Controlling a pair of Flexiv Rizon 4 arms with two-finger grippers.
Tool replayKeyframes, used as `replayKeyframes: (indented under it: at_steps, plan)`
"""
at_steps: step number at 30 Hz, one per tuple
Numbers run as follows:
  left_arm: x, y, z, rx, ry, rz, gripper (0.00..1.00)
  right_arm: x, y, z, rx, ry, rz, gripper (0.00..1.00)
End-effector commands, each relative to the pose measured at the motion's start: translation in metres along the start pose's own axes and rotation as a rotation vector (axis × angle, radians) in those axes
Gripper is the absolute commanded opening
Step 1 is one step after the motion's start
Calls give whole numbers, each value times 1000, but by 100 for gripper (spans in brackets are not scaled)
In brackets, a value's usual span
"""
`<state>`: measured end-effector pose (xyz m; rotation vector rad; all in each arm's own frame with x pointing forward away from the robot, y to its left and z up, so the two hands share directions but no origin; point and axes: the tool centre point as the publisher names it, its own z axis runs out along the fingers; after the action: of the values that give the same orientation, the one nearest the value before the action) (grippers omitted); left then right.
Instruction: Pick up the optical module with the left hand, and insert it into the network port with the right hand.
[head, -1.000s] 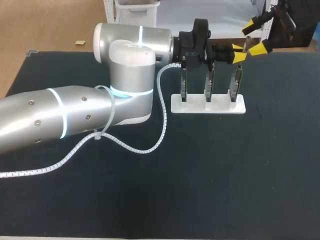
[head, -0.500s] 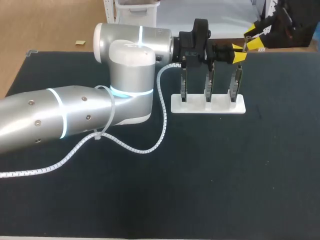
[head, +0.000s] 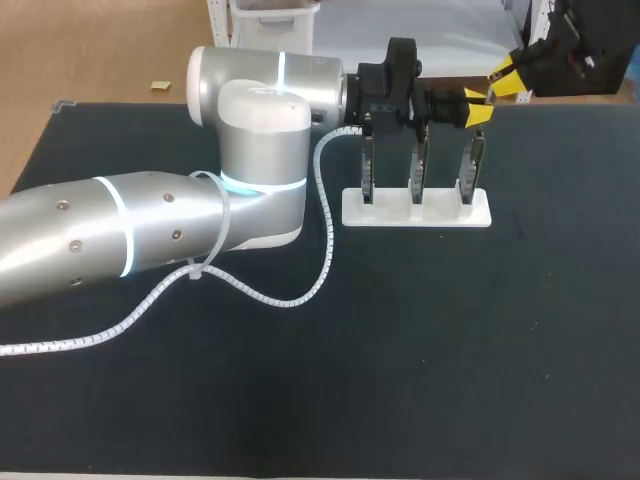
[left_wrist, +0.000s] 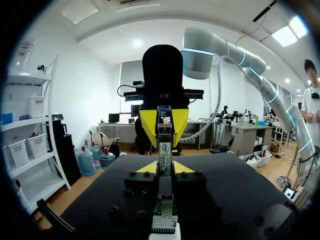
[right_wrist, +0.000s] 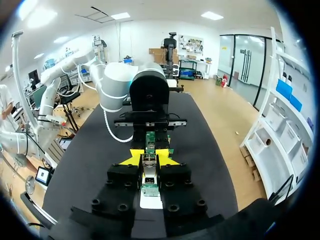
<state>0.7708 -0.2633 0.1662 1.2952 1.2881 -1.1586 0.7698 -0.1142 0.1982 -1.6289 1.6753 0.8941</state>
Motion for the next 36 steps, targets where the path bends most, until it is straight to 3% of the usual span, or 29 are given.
replayKeyframes:
  at_steps: [1,2,3,19,36]
  plan:
    - [0,2,0,3,2,-1,21,1,-2,0,-4,-2,-1,0]
    - [0,2,0,3,2,-1,92,1,-2,0,-5,-2,-2,0]
    - [0,2,0,3,2,-1,100,1,-2,-1,-6,-2,-3,0]
    - [-1,-3,-5,4,25,-3,100,-1,-4,0,-16,0,-15,0]
    - [3,-7,-25,73,297,-4,100,-1,-3,1,-10,-7,-11,0]
